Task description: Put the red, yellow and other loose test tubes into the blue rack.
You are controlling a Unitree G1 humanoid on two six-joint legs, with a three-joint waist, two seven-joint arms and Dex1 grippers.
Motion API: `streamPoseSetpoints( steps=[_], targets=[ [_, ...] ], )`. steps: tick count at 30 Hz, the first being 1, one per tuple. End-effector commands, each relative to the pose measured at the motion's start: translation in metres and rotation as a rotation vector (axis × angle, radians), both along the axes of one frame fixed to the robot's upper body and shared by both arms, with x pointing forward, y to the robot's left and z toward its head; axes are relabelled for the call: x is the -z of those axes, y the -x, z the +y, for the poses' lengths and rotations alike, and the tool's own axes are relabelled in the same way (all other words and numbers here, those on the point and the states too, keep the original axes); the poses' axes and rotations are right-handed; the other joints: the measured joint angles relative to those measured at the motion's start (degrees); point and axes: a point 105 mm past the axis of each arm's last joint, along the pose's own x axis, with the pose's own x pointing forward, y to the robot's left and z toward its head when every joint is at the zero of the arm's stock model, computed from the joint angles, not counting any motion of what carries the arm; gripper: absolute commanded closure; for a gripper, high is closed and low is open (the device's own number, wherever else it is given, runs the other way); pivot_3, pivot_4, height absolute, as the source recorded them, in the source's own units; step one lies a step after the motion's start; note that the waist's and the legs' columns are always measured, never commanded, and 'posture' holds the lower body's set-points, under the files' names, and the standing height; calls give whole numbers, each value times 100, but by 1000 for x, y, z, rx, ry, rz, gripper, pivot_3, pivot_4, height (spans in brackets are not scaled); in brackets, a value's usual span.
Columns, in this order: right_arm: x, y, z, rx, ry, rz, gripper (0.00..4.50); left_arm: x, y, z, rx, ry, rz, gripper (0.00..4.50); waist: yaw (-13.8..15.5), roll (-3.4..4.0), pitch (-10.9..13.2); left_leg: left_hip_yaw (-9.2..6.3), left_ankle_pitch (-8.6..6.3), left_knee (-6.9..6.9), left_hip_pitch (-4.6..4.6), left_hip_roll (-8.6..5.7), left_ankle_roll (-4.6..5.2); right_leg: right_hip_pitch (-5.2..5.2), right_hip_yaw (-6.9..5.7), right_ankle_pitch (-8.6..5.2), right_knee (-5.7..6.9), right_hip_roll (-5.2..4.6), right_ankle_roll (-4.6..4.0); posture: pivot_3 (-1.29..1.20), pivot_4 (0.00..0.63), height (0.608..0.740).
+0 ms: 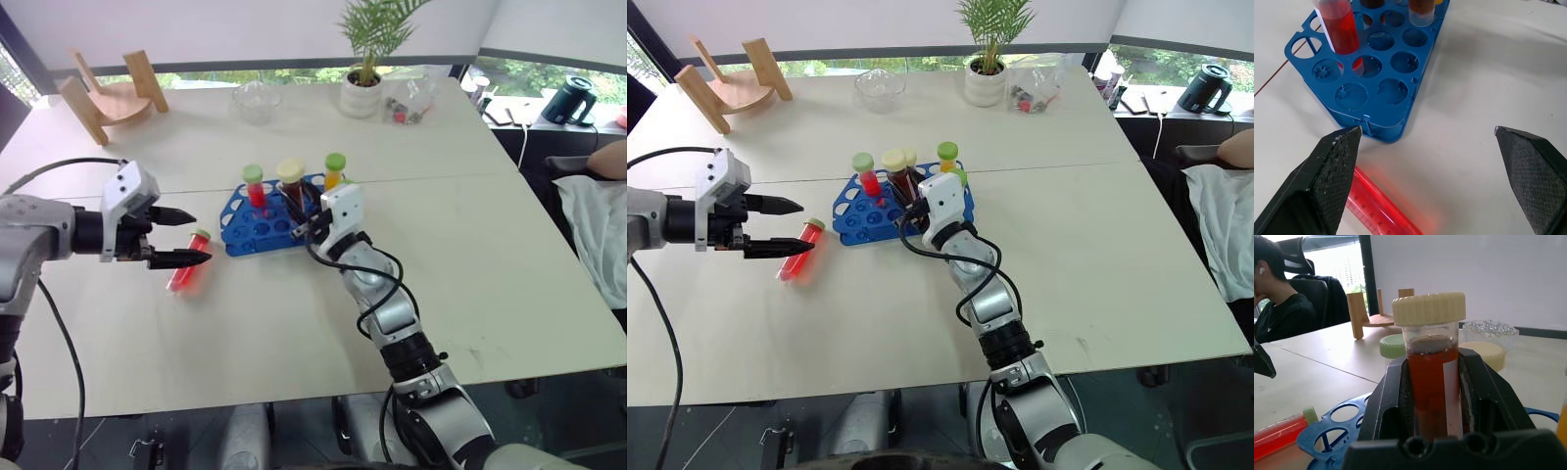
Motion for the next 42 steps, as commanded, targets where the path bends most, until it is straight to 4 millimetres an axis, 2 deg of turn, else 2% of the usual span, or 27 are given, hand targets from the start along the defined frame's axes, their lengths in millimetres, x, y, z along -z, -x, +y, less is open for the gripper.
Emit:
streamPoseSetpoints(
  steps=[1, 16, 28, 29, 30, 34, 40, 42],
  targets=[
    [5, -2, -5, 28, -8, 13, 3643, -12, -1, -1, 8, -1, -47, 0, -2, 0, 0, 0, 0, 0, 0, 0, 0, 0, 0, 0, 0, 0, 0, 0, 150, 740],
    [18, 5, -3, 4, 19, 43, 3643, -10, -2, 0, 6, 2, -45, 0, 1, -1, -1, 0, 0, 0, 3, 0, 0, 3, 0, 0, 0, 0, 0, 0, 150, 740],
    [17, 7, -3, 12, 10, 27, 3643, -9, -3, 0, 3, 5, -47, 0, -1, 0, 0, 0, 0, -1, 3, 0, 0, 3, 0, 0, 0, 0, 0, 0, 150, 740],
    [16, 8, -3, 7, 6, 23, 2600, -9, -3, 0, 2, 5, -47, 0, -1, 0, 0, 0, 0, -1, 3, 0, 0, 3, 0, 0, 0, 0, 0, 0, 150, 740],
    [14, 10, -2, 2, 5, 17, 2215, -9, -3, 1, -1, 6, -48, 0, -1, 0, 0, 0, 0, -1, 3, 0, 0, 3, 0, 0, 0, 0, 0, 0, 150, 740],
    [6, 21, -1, -21, 15, -27, 87, -16, -8, 5, -48, 30, -78, 0, 1, 0, 0, -1, 0, -2, 3, 0, 0, 2, 0, 0, 0, 0, 0, 0, 150, 740],
    [-25, 39, -10, -49, 43, -138, 32, -18, -16, 13, -184, -23, -41, 0, 2, -1, 0, -1, 0, 2, 1, -1, 0, 3, 0, 0, 0, 0, 1, 0, 150, 740],
    [-52, 49, -24, -79, 68, -213, 32, -26, -23, 20, -272, -53, -31, 0, 10, 0, 1, -3, 0, 1, 1, 0, 0, 2, -1, 0, 1, 1, 1, 0, 150, 740]
  ],
)
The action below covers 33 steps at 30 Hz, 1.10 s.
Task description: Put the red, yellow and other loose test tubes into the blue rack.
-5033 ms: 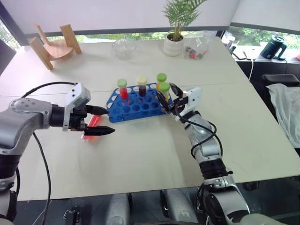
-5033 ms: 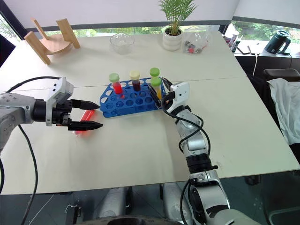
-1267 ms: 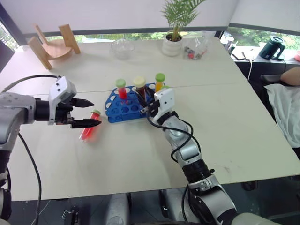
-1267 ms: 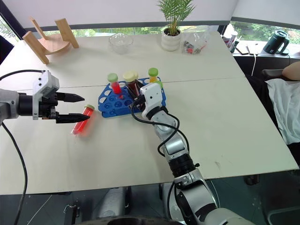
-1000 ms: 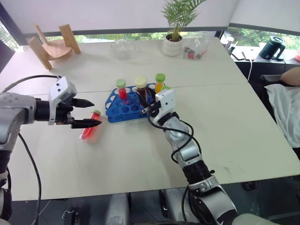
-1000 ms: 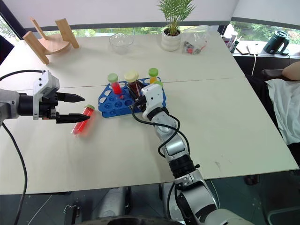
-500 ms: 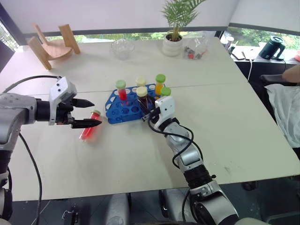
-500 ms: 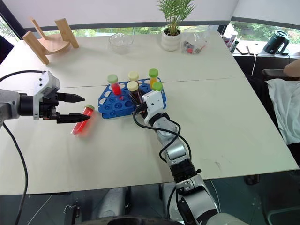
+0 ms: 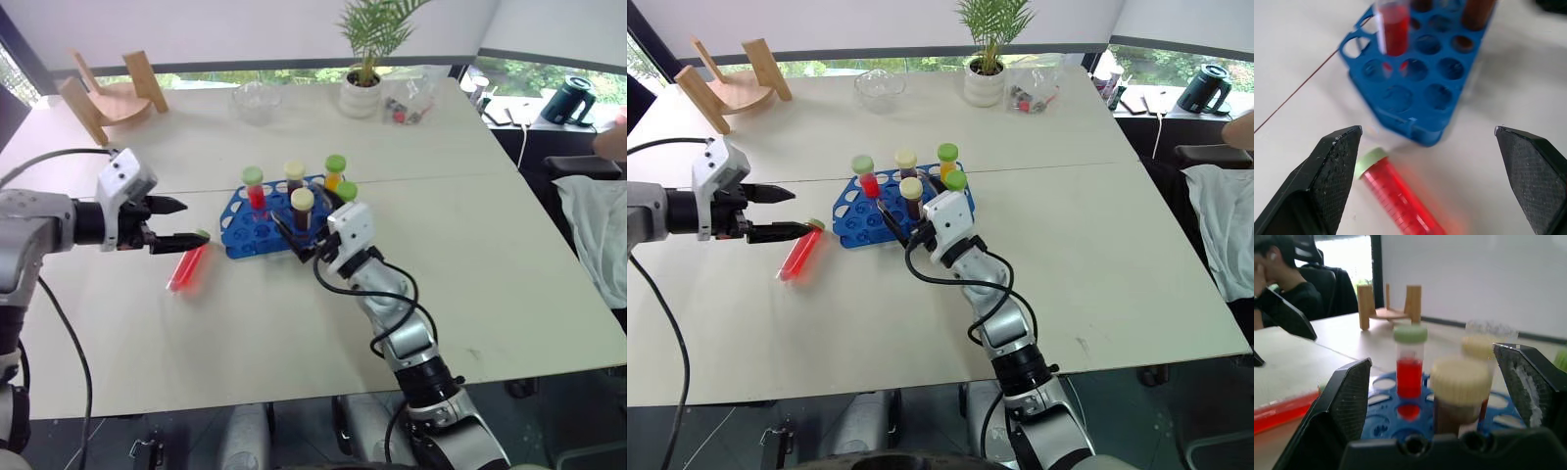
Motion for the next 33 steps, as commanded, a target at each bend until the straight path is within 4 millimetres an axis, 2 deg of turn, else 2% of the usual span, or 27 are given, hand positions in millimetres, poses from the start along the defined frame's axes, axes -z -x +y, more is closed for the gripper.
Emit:
streamPoseSetpoints(
  steps=[1, 2, 4, 6, 8, 11, 13, 16, 19, 24, 30, 33],
  targets=[
    [-50, 22, -15, -87, 22, -142, 32, -26, -7, 9, -110, -45, -24, 0, 33, -2, 1, -1, 0, 0, -1, 0, 0, 0, -1, 0, 0, 0, 0, 0, 150, 740],
    [-57, 29, -20, -140, 64, -153, 32, -30, -9, 8, -151, -33, 24, 0, 60, -3, 2, -3, 0, 2, -3, -1, 0, 1, -3, 0, -1, 0, 1, 0, 150, 740],
    [-60, 42, -24, -272, 161, -122, 32, -31, -19, 11, -268, -35, 121, 0, 102, -5, 1, -3, 0, 9, -6, -3, 0, 5, -2, 1, -3, -1, 2, 0, 150, 740],
    [-55, 55, -23, -399, 254, -64, 32, -27, -19, 11, -338, -35, 248, 0, 119, -6, 1, -4, 0, 10, 2, -6, 1, 14, -2, 0, -4, 0, 4, 0, 150, 740],
    [-45, 71, -26, -562, 344, 74, 32, -19, -13, 4, -334, -48, 395, 0, 109, -1, 1, -5, -4, 3, 15, -4, 6, 26, 0, -1, -7, 7, 2, 0, 150, 740],
    [-29, 103, -34, -775, 491, 264, 32, -4, -13, 6, -348, -142, 500, 0, 116, 5, 5, -9, -4, -1, 10, -2, 8, 19, 0, -3, -6, 10, 0, 0, 150, 740],
    [-26, 117, -40, -855, 546, 355, 32, 5, -18, 10, -381, -172, 548, 0, 113, 3, 6, -10, -5, 0, 7, -2, 9, 14, 0, -3, -7, 10, -1, 0, 150, 740],
    [-29, 118, -46, -864, 563, 421, 32, 15, -30, 12, -429, -174, 602, 0, 136, 2, 6, -11, -5, 3, 6, 0, 11, 11, -1, -4, -5, 13, -4, 0, 150, 740],
    [-40, 111, -47, -825, 525, 406, 32, 32, -40, 16, -447, -231, 617, 0, 139, 1, 6, -9, -5, 9, 3, -1, 11, 10, 1, -5, -6, 12, -4, 0, 150, 740],
    [-45, 102, -49, -748, 495, 398, 32, 51, -52, 6, -394, -289, 635, 0, 146, -3, 6, -10, -5, 9, -13, -1, 11, -3, -1, -4, -7, 12, -3, 0, 150, 740],
    [-47, 97, -49, -714, 460, 402, 32, 66, -68, -6, -443, -265, 626, 0, 174, 7, 0, -10, -5, 14, -11, -4, 12, 1, -1, -4, -6, 9, -1, 0, 150, 740],
    [-46, 96, -49, -701, 448, 409, 0, 72, -72, -11, -429, -301, 614, 859, 189, 12, -3, -10, -5, 16, 4, -5, 12, 19, -1, -3, -5, 9, -1, 0, 150, 740]
  ],
)
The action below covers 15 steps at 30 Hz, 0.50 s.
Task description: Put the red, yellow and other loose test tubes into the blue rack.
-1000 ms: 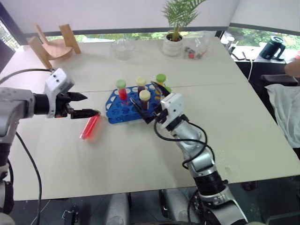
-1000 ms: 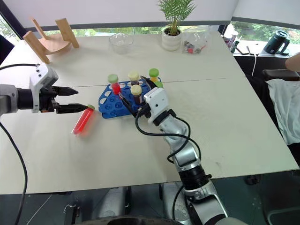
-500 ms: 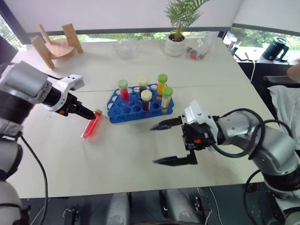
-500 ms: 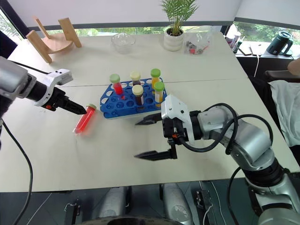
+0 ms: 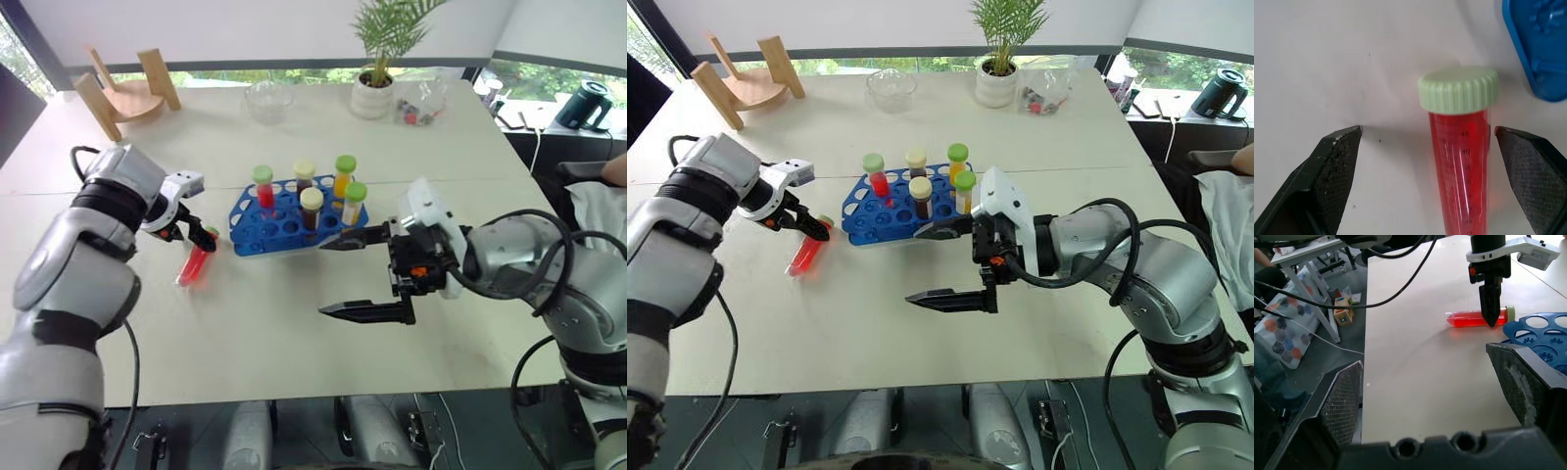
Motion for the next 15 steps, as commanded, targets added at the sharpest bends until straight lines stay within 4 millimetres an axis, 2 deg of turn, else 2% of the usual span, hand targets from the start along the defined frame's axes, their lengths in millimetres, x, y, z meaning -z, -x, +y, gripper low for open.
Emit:
streamPoseSetpoints(
  steps=[1, 6, 10, 12, 13, 15],
  targets=[
    [-8, 2, -2, 10, -34, -21, 0, 8, -4, -4, 41, -24, -5, 1356, -1, 0, 0, 0, 0, 0, 0, 0, 0, 0, 0, 0, 0, 0, 0, 0, 150, 740],
    [-4, -3, -9, 51, -18, -21, 0, 11, -3, -16, 75, -17, 29, 3614, 8, 1, -1, 0, 0, 2, 1, -2, 0, 8, 1, 0, -2, 0, 1, 0, 150, 740],
    [2, -9, -16, 83, 4, -15, 0, 0, -8, -14, 67, 38, -32, 3636, 10, 1, -1, -2, 0, -1, 1, -2, 0, 8, 0, -2, -2, 0, 3, 0, 150, 740],
    [3, -15, -22, 123, 1, -16, 0, -24, -20, -16, 107, 157, -193, 3636, 13, -1, 1, -2, 0, 0, -1, -1, 0, 6, 0, -2, -3, -1, 3, 0, 150, 740],
    [2, -18, -26, 144, -3, -18, 0, -42, -26, -16, 156, 228, -320, 3636, 9, -2, 2, -3, 0, -1, -4, -1, 0, 4, -1, -2, -3, -1, 3, 0, 150, 740],
    [1, -21, -33, 170, -8, -15, 0, -67, -27, -12, 230, 306, -472, 3636, -4, -6, 6, -2, 1, -1, -9, 1, -1, -7, 0, -2, 0, -2, 3, 0, 150, 740]
  ],
)
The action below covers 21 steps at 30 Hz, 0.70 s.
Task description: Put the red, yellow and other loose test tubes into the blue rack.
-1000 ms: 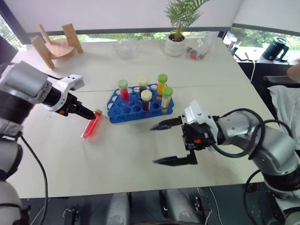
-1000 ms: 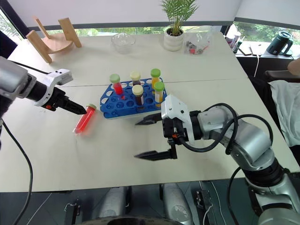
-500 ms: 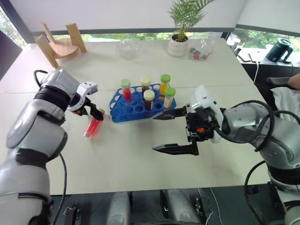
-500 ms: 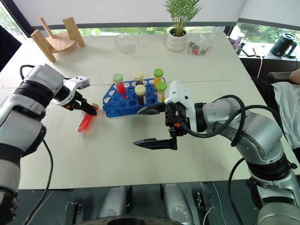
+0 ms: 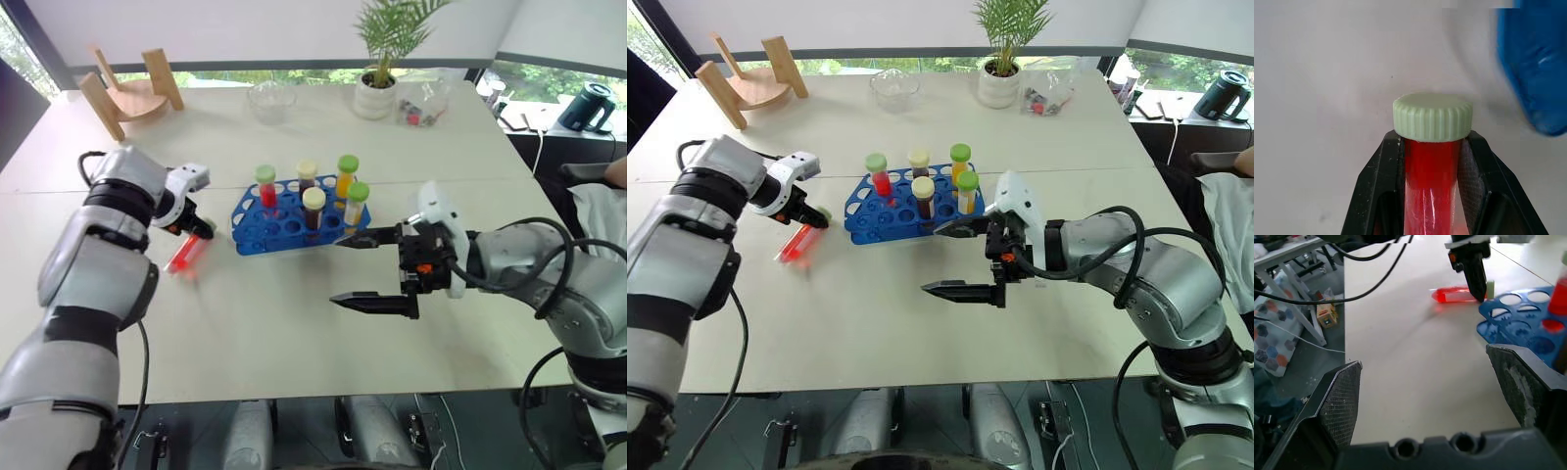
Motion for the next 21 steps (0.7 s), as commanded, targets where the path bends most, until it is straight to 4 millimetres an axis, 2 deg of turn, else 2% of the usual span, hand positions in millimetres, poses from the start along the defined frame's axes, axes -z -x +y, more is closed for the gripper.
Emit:
streamPoseSetpoints(
  steps=[1, 3, 4, 5, 7, 10, 14, 21],
  targets=[
    [-14, -5, -16, 48, -16, -46, 0, -67, -5, -5, 186, 197, -357, 3636, -1, -5, 3, -1, 0, 0, -2, 2, -1, -2, -1, 0, 1, 0, 0, 0, 150, 740],
    [-17, -6, -23, 62, -14, -22, 0, -99, 10, 2, 312, 282, -618, 3636, -20, -2, 2, 0, 1, -2, -3, 2, -2, -3, -2, 0, 1, -1, 0, 0, 150, 740],
    [-19, -5, -25, 69, -21, -3, 0, -118, 19, 4, 332, 337, -777, 3636, -47, 0, 2, 5, 2, -8, 1, 2, -4, -3, 0, 0, -1, -7, 0, 0, 150, 740],
    [-20, -5, -26, 72, -27, 10, 0, -128, 26, 6, 327, 369, -877, 3636, -47, 0, 2, 10, 1, -10, 2, 2, -4, -3, 2, 0, -4, -12, -1, 0, 150, 740],
    [-23, -14, -31, 118, -40, 12, 0, -139, 43, -5, 320, 658, -901, 3636, -29, -1, 2, 10, 1, -10, 1, 4, -4, -3, -1, 0, -4, -17, -1, 0, 150, 740],
    [-24, -24, -33, 155, -67, 28, 0, -131, 54, -28, 293, 773, -960, 3636, 35, 0, 0, 6, 1, 5, 0, -1, -4, 6, -5, 2, 0, -18, 2, 0, 150, 740],
    [-23, -31, -33, 162, -54, 45, 0, -103, 66, -63, 279, 810, -966, 3636, 96, 0, 1, 12, 1, 23, 9, -8, -4, 27, 3, 13, -10, -23, 22, 0, 150, 740],
    [-22, -36, -37, 150, -24, 72, 0, -67, 59, -87, 263, 717, -995, 3636, 115, -1, 0, 10, 1, 24, 12, -8, -4, 30, 3, 14, -13, -16, 22, 0, 150, 740]
  ],
)
